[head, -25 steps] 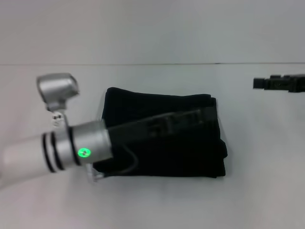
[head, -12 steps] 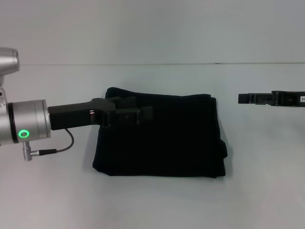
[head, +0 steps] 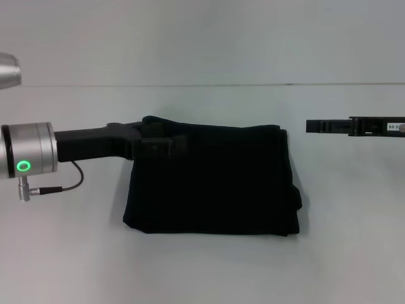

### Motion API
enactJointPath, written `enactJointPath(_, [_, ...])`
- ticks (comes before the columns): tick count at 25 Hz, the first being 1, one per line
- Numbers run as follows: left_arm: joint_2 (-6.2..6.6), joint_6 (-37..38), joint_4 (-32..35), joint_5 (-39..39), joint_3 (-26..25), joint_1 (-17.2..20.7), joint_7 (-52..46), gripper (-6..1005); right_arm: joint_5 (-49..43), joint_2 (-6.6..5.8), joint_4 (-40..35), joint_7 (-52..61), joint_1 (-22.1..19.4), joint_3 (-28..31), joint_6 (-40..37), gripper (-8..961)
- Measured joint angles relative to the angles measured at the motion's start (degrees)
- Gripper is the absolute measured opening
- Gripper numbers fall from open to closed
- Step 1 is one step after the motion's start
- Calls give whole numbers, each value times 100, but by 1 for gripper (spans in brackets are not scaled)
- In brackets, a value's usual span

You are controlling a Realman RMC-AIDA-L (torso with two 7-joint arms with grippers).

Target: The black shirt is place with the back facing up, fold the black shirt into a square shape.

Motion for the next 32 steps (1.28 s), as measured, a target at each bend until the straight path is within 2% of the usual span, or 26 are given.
enactJointPath(5, [6,-542,89,305,1,2,-478,950,6,-75,-24,-59,10,0,-50,927])
enactJointPath(12, [17,-964,73,401,16,-47,-609,949,10,-181,-29,-183,-10,-10,-105,928])
enactJointPath(22, [13,-2289,-62,549,561,-233,-1124,948,26,-136,-29,-255,93,0,-85,928])
enactJointPath(32, [33,-3324,-563,704,645,-368,-2108,947,32,-121,-26,-231,96,54,-70,928])
